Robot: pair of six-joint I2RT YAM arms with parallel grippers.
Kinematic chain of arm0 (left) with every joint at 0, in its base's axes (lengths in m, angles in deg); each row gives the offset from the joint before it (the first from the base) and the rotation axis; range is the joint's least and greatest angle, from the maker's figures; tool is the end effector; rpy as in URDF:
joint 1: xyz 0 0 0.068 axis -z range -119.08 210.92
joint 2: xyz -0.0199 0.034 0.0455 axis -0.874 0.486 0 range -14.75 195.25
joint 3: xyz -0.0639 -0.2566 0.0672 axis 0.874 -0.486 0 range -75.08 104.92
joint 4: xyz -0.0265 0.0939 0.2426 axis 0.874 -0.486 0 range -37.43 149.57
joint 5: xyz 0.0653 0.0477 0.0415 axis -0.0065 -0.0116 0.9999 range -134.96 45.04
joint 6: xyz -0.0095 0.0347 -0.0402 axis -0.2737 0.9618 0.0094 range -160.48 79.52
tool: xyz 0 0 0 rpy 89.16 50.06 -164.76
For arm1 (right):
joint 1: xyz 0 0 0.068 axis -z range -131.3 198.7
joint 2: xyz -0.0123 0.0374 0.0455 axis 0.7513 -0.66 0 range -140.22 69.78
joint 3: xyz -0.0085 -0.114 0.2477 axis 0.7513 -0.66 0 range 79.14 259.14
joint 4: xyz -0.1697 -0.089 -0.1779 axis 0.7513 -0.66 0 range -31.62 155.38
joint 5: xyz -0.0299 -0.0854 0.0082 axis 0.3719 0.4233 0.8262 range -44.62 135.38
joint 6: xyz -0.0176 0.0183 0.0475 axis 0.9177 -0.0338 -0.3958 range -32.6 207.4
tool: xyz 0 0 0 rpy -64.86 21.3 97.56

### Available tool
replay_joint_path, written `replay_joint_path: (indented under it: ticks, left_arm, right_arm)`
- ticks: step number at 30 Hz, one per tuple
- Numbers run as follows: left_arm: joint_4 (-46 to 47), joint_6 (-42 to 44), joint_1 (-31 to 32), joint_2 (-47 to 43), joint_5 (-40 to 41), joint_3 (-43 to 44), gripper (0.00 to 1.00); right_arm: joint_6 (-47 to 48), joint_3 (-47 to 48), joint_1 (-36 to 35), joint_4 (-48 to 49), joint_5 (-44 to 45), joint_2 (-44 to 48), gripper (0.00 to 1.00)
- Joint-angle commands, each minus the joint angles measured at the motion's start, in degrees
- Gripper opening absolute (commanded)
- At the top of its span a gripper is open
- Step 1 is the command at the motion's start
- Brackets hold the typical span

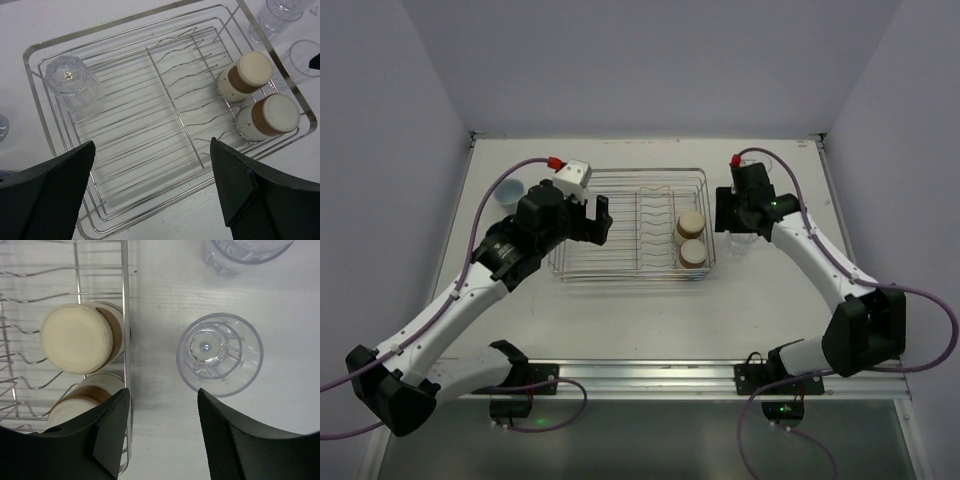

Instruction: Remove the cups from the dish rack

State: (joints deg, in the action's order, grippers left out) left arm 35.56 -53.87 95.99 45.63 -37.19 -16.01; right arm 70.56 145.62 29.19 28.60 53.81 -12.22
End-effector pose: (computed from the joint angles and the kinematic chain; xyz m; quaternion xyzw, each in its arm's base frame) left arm 0.1948 -0.1309 0.3506 0.1229 0.8347 -0.1669 0.5102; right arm 0.2866 0.0959 0.2809 0.0018 0.9441 0.0344 0.3278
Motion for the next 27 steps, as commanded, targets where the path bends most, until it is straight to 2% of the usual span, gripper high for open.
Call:
replay_joint_path:
  ticks: [1,7,12,16,20,23,27]
  left_arm:
    - [1.1,-1.7,0.1,1.6,3.1,3.3,1.00]
    - [3.3,-2.7,-1.2,9.0,8.7,6.9,1.00]
    - [7.9,-5.2,-5.0,14.9,14.3,6.7,1.00]
    - [9.9,-6.5,-9.7,20.7,14.1,8.7,1.00]
    - [12.4,-5.3,-11.5,26.2,17.0,10.9,1.00]
    - [12.9,-4.1,-13.4,33.3,13.7,13.9,0.99]
    - [12.4,-2.6,-13.5,38.6,12.3,17.3,0.97]
  right_arm:
    - [-0.6,0.5,-0.3,-1.5,0.9,6.9,0.60]
    - [-0.6,-0.7,-0.5,0.9,-3.0,16.8,0.62]
    - [-1.9,-6.3,-2.5,8.3,-8.0,24.2,0.62]
    - [-4.1,-11.8,-3.3,15.1,-14.5,30.2,0.63]
    - [-5.4,-15.8,-3.6,19.4,-18.3,34.3,0.63]
    - [-6.1,-17.6,-3.9,21.1,-21.4,35.1,0.63]
    - [-6.4,-19.0,-4.3,22.1,-22.9,36.0,0.63]
